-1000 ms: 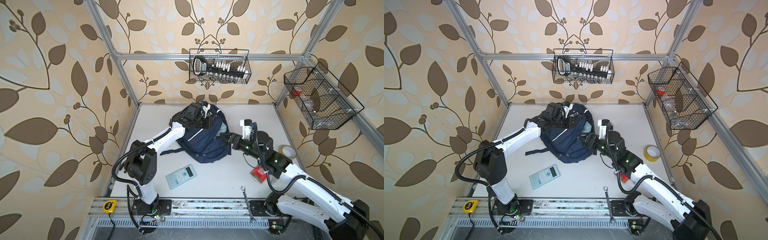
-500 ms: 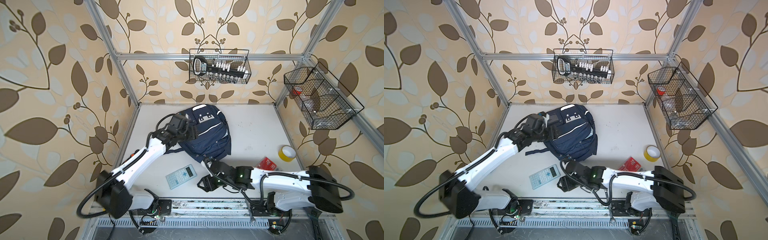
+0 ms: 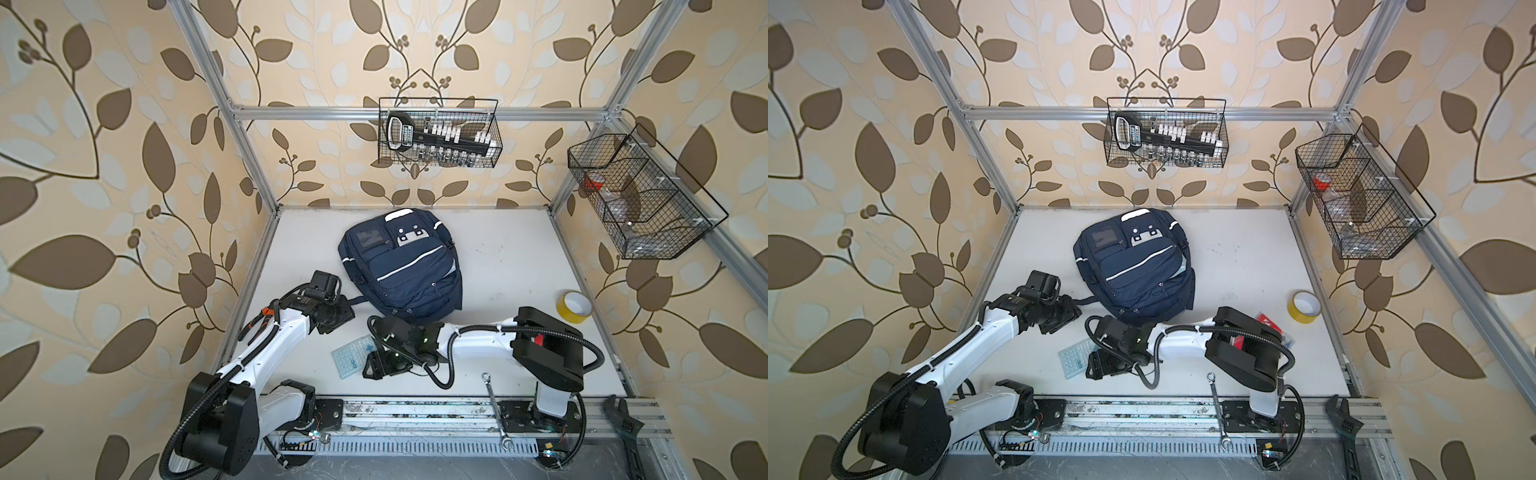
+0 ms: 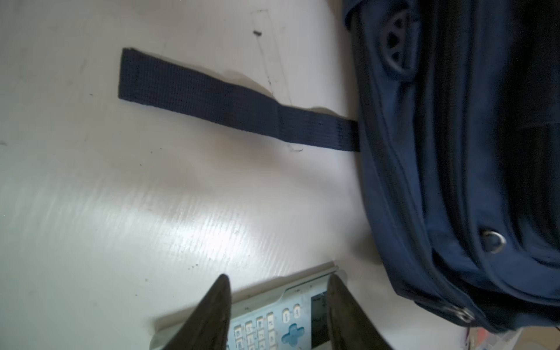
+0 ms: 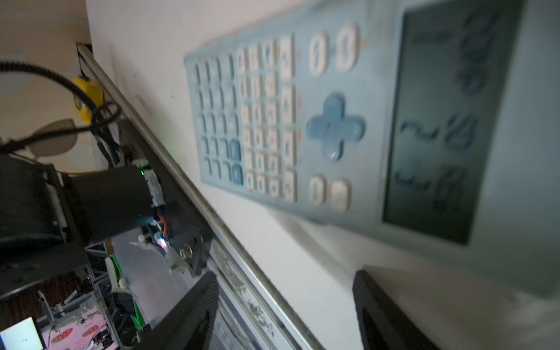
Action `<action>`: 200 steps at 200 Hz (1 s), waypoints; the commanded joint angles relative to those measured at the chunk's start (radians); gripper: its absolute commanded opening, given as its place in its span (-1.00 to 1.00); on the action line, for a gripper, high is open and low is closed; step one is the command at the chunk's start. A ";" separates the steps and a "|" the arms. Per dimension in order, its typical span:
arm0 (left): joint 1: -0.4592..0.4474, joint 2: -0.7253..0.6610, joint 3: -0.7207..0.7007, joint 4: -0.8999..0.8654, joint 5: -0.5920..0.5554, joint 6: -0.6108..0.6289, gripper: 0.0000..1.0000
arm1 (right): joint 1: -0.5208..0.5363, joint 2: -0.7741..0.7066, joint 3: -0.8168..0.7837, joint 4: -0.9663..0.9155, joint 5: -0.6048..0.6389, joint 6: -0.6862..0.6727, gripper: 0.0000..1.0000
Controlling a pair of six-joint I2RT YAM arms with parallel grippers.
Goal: Pack books, pencil case, and school supplies into a backpack
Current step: Rotate the calculator at the bottom-left of the table.
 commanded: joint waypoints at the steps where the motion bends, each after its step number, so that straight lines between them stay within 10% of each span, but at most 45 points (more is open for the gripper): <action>1: 0.049 0.040 -0.045 0.061 0.124 -0.011 -0.15 | -0.047 0.065 0.076 -0.022 0.018 0.022 0.48; 104: 0.057 -0.014 -0.214 0.266 0.330 -0.208 -0.22 | -0.162 0.218 0.385 -0.267 0.127 -0.093 0.59; 146: 0.111 -0.114 -0.006 0.016 0.061 -0.163 0.96 | -0.064 0.191 0.375 -0.381 0.280 -0.060 0.91; 200: 0.220 -0.131 0.245 -0.128 -0.027 -0.075 0.98 | 0.030 0.366 0.624 -0.655 0.389 0.065 0.99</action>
